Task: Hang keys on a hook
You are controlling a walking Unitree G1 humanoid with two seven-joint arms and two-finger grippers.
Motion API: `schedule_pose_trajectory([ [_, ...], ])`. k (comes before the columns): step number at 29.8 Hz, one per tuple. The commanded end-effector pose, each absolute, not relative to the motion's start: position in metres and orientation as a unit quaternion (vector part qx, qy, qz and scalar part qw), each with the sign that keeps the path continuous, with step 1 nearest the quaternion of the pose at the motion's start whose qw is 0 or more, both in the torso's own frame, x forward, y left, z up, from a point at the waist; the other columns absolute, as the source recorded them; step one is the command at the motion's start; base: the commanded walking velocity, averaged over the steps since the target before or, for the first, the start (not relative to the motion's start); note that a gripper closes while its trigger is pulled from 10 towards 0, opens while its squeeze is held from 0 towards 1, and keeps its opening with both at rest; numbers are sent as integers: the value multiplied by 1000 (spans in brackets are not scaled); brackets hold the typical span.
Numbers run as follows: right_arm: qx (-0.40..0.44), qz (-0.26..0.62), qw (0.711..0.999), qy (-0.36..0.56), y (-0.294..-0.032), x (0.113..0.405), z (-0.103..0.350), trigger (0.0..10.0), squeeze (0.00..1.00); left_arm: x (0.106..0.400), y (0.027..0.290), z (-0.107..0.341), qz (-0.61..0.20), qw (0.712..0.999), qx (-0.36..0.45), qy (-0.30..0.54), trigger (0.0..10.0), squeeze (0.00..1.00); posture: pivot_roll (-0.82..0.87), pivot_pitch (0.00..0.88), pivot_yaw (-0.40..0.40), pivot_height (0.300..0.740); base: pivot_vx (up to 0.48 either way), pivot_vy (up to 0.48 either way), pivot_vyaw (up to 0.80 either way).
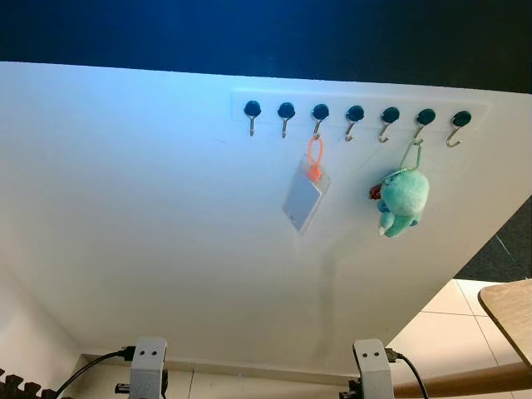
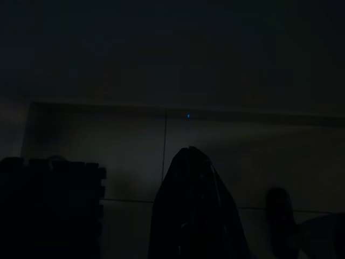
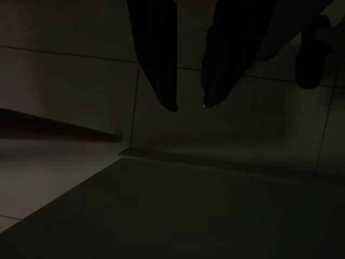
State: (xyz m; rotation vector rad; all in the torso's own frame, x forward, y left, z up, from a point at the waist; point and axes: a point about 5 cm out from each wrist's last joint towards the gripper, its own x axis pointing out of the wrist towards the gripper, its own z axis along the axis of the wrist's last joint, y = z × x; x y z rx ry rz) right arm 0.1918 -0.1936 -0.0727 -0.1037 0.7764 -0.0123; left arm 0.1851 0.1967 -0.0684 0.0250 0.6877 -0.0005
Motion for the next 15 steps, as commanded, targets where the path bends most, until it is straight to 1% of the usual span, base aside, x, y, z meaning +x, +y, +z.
schedule_pose_trajectory([
  [1, -46, -15, 920, 388, -195, 186, -76, 10000, 0, 181, 196, -71, -11, 939, 19, 345, 10000, 0, 16, 48, -25, 740, -304, 0, 0],
  [15, -47, -6, 917, 396, -193, 182, -79, 10000, 0, 179, 194, -73, -17, 937, 16, 348, 10000, 0, 20, 57, -28, 740, -345, 0, 0],
])
